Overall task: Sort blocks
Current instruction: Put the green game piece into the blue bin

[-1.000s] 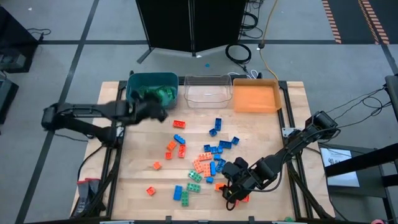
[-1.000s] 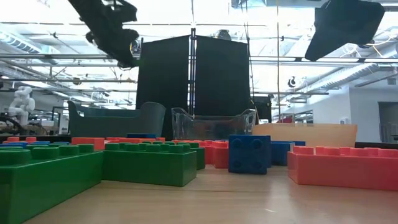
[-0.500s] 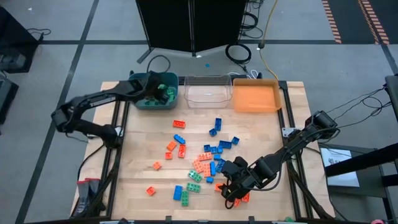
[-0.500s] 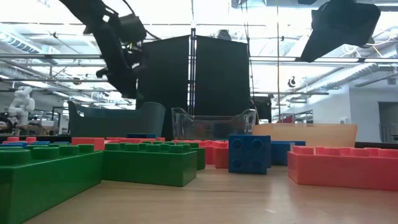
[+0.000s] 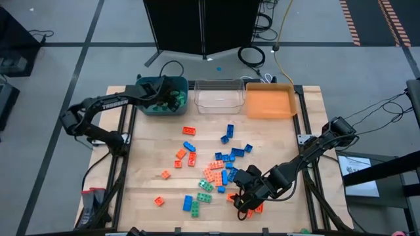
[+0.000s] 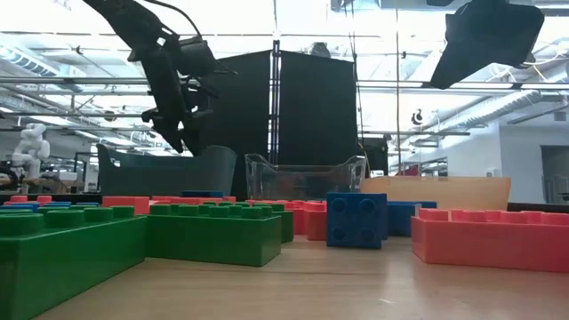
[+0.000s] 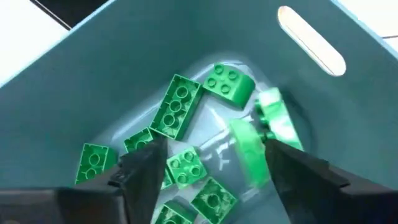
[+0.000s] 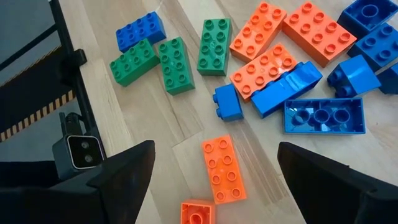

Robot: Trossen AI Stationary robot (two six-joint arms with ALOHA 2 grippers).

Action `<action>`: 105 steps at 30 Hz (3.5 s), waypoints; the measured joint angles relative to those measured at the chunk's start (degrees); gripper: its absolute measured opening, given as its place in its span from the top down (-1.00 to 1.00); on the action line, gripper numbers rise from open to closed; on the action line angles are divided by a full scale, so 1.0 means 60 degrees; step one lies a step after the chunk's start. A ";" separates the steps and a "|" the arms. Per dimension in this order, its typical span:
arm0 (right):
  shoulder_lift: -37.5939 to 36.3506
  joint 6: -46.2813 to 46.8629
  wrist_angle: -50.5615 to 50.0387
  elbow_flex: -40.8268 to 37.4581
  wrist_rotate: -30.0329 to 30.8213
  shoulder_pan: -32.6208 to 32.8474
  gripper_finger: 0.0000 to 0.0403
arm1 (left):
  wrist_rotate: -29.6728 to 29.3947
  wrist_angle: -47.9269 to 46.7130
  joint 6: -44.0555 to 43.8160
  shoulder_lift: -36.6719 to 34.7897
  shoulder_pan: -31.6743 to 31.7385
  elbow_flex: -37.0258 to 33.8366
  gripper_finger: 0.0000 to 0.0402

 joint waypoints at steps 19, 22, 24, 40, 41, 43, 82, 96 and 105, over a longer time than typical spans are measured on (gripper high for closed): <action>0.0000 -0.0120 -0.0826 0.0000 -0.0012 0.0402 -0.67 | 0.4454 0.0127 0.0333 -0.2082 -0.6150 0.0346 -0.39; 0.0000 -0.0123 -0.0869 0.0000 -0.0005 0.0408 -0.67 | 0.3262 0.0426 0.1009 -0.1731 -0.7690 0.0340 -0.39; 0.0000 -0.0127 -0.0873 -0.0004 -0.0005 0.0408 -0.67 | 0.2507 0.0605 0.1420 -0.1385 -0.8392 0.0328 -0.39; 0.0000 0.0222 -0.0817 -0.0004 -0.0038 0.0444 -0.67 | 0.2459 0.3113 0.2518 0.2374 -0.9773 0.0324 -0.39; 0.0000 0.0222 -0.0817 -0.0004 -0.0041 0.0444 -0.67 | 0.2601 0.3177 0.2512 0.2503 -0.9768 0.0324 -0.39; 0.0000 0.0222 -0.0821 -0.0004 -0.0041 0.0444 -0.67 | 0.2765 0.3229 0.2529 0.2720 -0.9774 0.0321 -0.39; 0.0000 0.0225 -0.0828 -0.0004 -0.0045 0.0444 -0.67 | 0.3732 0.5149 0.2691 0.4800 -0.9041 0.0346 0.27; 0.0000 0.0445 -0.0828 -0.0004 -0.0037 0.0444 -0.67 | 0.3443 0.4367 0.1180 0.3164 -0.9075 0.0299 0.27; 0.0000 0.0361 -0.0871 -0.0004 0.0018 0.0444 -0.67 | -0.0466 0.1936 -0.0294 0.0451 -0.8927 0.0303 0.27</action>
